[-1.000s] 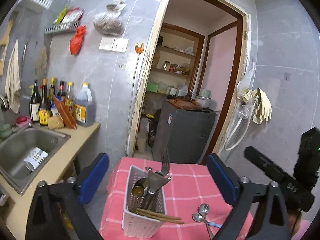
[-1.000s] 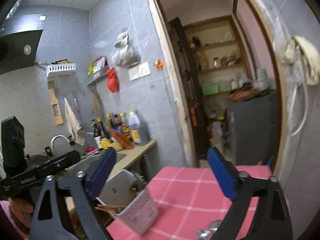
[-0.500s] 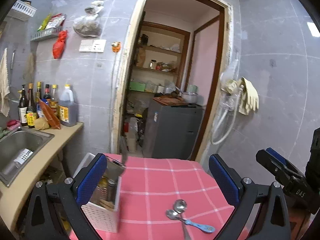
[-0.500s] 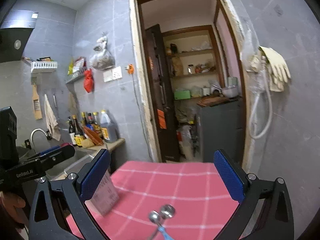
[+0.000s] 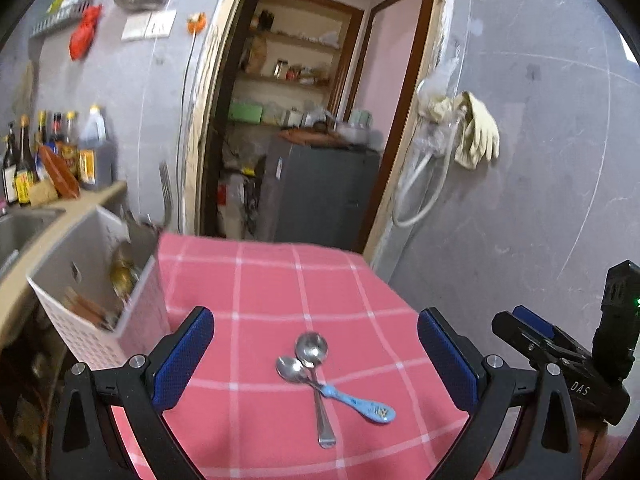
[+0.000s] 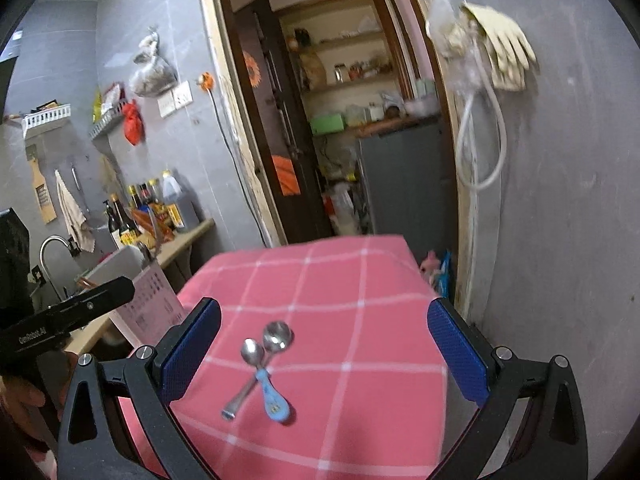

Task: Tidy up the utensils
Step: 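Move both tools back over the two spoons on the tablecloth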

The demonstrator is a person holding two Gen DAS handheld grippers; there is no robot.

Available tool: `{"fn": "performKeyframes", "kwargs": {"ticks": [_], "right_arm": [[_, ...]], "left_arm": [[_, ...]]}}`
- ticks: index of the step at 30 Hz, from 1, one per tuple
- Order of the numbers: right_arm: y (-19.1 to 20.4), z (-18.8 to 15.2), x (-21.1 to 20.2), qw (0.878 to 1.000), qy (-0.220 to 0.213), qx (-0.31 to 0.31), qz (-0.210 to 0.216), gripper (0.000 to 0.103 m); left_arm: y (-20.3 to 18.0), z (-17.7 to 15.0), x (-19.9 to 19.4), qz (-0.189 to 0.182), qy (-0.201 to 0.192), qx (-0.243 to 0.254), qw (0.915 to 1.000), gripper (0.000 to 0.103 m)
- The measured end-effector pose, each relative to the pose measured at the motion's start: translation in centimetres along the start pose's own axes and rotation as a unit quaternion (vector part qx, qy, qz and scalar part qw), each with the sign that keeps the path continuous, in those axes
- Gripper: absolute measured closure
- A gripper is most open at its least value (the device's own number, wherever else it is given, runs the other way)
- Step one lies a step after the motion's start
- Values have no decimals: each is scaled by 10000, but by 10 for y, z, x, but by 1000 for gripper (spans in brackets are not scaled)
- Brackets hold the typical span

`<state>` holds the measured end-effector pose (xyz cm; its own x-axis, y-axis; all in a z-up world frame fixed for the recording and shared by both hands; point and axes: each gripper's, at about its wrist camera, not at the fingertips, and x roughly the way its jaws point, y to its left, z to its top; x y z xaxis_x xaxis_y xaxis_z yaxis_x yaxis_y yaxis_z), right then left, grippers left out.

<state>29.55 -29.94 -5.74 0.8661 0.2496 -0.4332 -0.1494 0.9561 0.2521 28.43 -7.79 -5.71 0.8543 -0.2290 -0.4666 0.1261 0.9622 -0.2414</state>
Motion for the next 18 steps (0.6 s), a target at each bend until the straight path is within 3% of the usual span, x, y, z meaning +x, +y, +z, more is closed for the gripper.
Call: {"fn": "performKeyframes", "kwargs": {"ticks": [8,12,18], "right_arm": [[-21,-32,42,9977,558,282,256,6],[-26,-44,66,9952,795,367,432,17],[-26,-52,106,9892,1160,461,772,40]], "left_arm": [[14,-28,41,125,521,-302,9981,1],[19,-36,62,122,717,-373,9967,2],[29,-45,95,23,1068,-638,9922,21]]}}
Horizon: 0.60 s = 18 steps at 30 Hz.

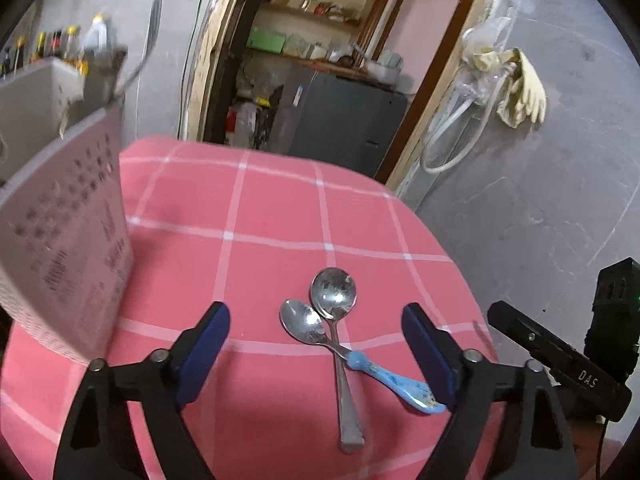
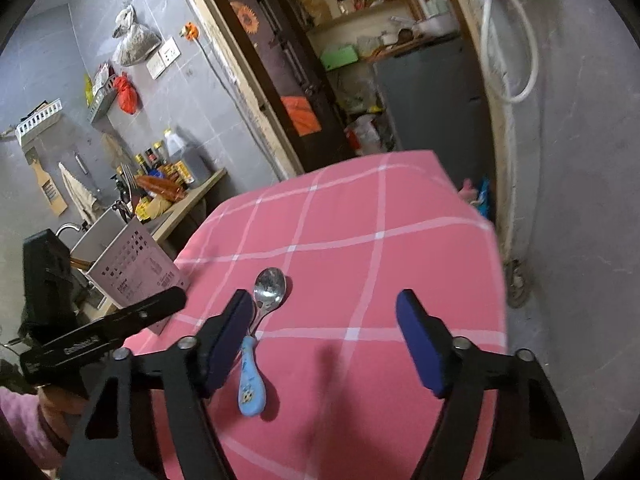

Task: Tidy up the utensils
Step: 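Grasp a steel spoon with the left tool while the right tool grasps the blue-handled spoon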

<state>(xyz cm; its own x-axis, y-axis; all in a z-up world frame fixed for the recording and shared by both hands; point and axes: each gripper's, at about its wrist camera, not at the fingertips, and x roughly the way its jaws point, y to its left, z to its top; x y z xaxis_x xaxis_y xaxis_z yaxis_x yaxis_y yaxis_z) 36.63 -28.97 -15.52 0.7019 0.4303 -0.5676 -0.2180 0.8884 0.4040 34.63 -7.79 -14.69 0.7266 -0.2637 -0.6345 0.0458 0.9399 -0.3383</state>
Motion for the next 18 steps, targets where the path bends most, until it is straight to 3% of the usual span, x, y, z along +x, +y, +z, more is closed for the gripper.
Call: {"fn": "performKeyframes", "kwargs": {"ticks": [4,10,13,18], "right_arm": [[1,4,28,9993,268,-60,247,56],[8,15,64,9962,652,-228,536,72],[13,19,80,9934,851,-371,681,78],[23,24,104,9877,1105,-582,943,79]], "left_arm": [[8,0,21,-44,218,-176,9996,36],[19,0,46,-106,499,-408,9979,52],[24,-1,56,-161,638,-540,9964,58],[27,-4,62,-296,688,-647,9951,63]]}}
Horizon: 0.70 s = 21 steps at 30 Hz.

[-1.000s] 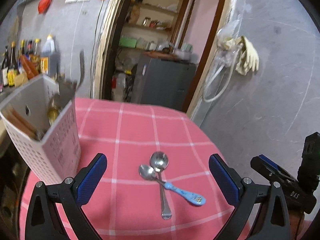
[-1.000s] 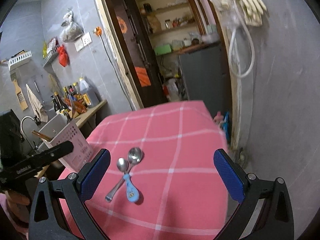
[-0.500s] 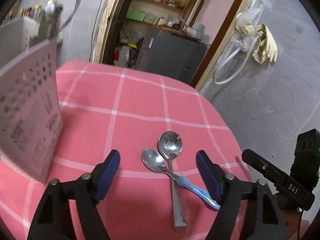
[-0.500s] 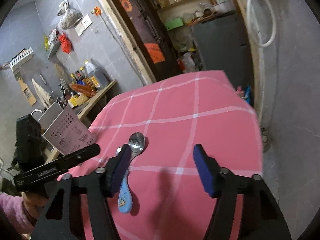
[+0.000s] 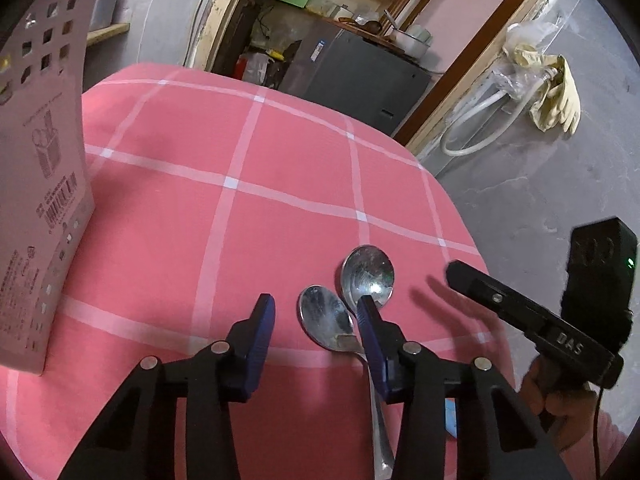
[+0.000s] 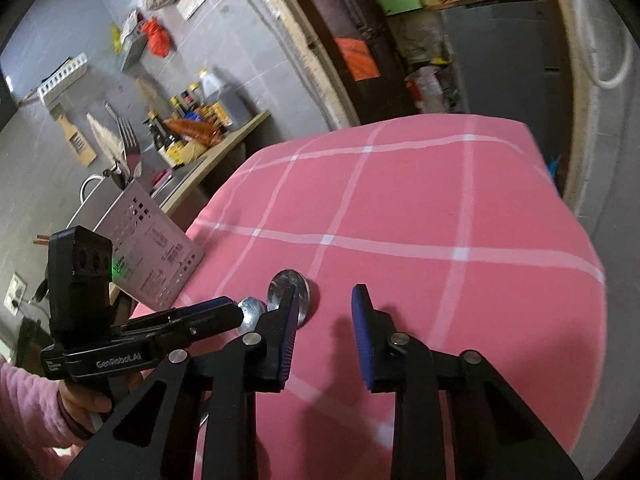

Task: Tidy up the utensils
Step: 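Grasp a steel spoon with the left tool while the right tool grasps the blue-handled spoon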

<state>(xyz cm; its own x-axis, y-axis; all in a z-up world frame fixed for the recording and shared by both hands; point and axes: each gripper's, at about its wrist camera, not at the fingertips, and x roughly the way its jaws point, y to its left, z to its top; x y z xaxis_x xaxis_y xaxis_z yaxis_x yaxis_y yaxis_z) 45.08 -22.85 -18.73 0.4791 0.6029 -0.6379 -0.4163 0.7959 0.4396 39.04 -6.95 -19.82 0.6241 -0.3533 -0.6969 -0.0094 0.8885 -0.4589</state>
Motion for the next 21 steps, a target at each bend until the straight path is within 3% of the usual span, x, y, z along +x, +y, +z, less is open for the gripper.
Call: {"fn": "performKeyframes", "kwargs": {"ticks": [8,15,21], "right_arm": [[-1,3,26,9992,242,21,316,83],[1,4,45,9969,569,-54,540,83],[-5,5,48,9956,615,83,706,87]], "left_arm": [[4,-2,0,-155,-14,-36,9999,65],[12,0,4,-370,148,-317,9987,83],[20,0,9,-541,246,-685,9959,89]]}}
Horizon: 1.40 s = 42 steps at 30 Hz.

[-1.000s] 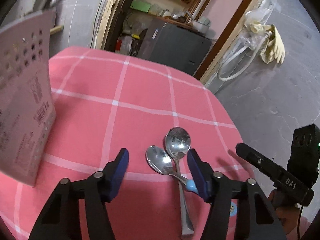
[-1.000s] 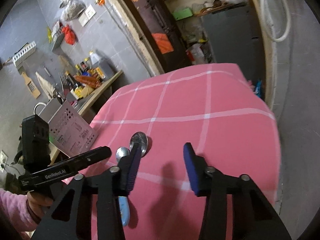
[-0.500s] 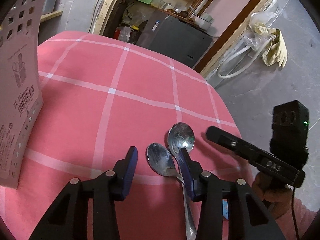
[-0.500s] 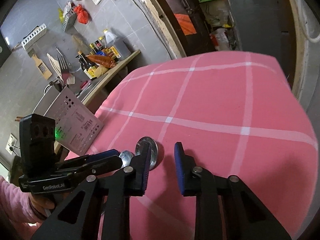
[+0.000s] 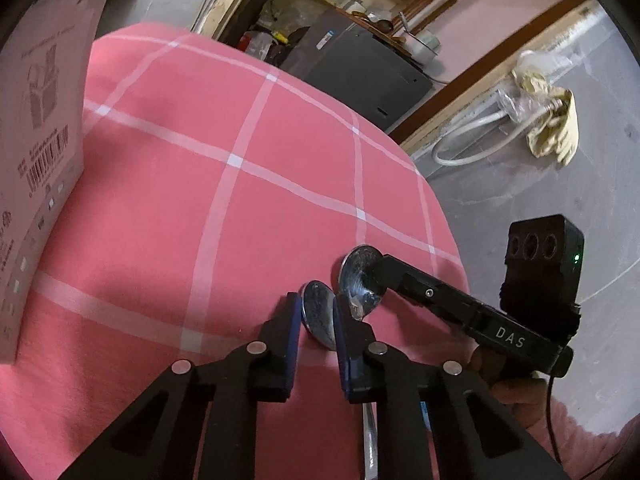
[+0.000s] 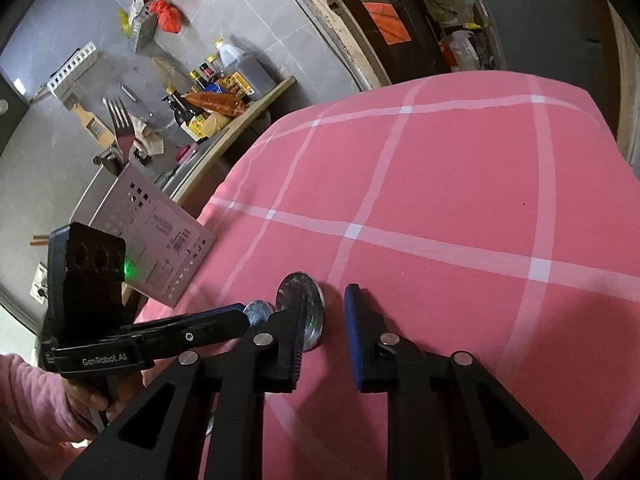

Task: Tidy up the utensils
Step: 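Grasp a steel spoon with the left tool while the right tool grasps the blue-handled spoon, then carry both spoons over the white caddy and open both tools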

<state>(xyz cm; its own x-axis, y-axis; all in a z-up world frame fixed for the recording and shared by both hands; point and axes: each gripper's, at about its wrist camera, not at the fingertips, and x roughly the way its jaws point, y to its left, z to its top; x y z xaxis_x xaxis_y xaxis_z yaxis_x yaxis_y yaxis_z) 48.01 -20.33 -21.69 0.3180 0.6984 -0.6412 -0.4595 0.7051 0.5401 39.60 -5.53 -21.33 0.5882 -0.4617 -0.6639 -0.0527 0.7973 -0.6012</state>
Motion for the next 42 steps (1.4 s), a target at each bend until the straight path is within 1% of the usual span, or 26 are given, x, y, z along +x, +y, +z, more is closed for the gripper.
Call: {"fn": "performKeyframes", "kwargs": {"ticks": [2,4,6,8,10,12,14,16,18,21,26,31,34,37,42], "right_arm": [[0,0,1,10000,13,10,35,87],[0,0,2,10000,38,8,86,87],[0,0,4,9999,54,32,144,87],[-1,0,5,9998,61,77,186,91],[-3,-1,6,9997,87,116,215,98],[-1,-2,7,9997,105,89,222,98],[2,-2,5,9997,102,55,224,98],[3,-3,0,9999,42,32,155,99],[7,-4,-9,10000,-66,-1,37,99],[15,-7,-32,9992,-315,-68,-244,99],[35,-10,-79,9927,-817,-248,-850,99],[57,-9,-126,9798,-1313,-341,-1468,99],[75,-5,-153,9689,-1612,-380,-1838,99],[92,1,-179,9588,-1872,-414,-2095,99],[126,16,-211,9472,-2209,-541,-2261,99]], "left_arm": [[1,0,2,-8,18,-81,10000,91],[0,1,4,8,64,-146,9999,95],[1,1,7,-20,136,-186,9997,97],[0,2,8,-16,164,-200,9997,98],[-2,4,9,44,205,-157,9997,98],[-5,5,10,104,252,-127,9995,99],[-5,7,10,122,307,-200,9993,99],[-7,7,9,161,311,-212,9992,100],[-12,8,5,213,275,-137,9993,100],[-28,9,-4,333,194,135,9992,101],[-57,9,-25,433,17,693,9967,100],[-79,13,-53,390,-198,987,9942,100],[-90,16,-76,400,-400,1134,9919,100],[-97,22,-102,297,-598,1274,9896,100],[-110,45,-146,198,-947,1484,9842,100]]}}
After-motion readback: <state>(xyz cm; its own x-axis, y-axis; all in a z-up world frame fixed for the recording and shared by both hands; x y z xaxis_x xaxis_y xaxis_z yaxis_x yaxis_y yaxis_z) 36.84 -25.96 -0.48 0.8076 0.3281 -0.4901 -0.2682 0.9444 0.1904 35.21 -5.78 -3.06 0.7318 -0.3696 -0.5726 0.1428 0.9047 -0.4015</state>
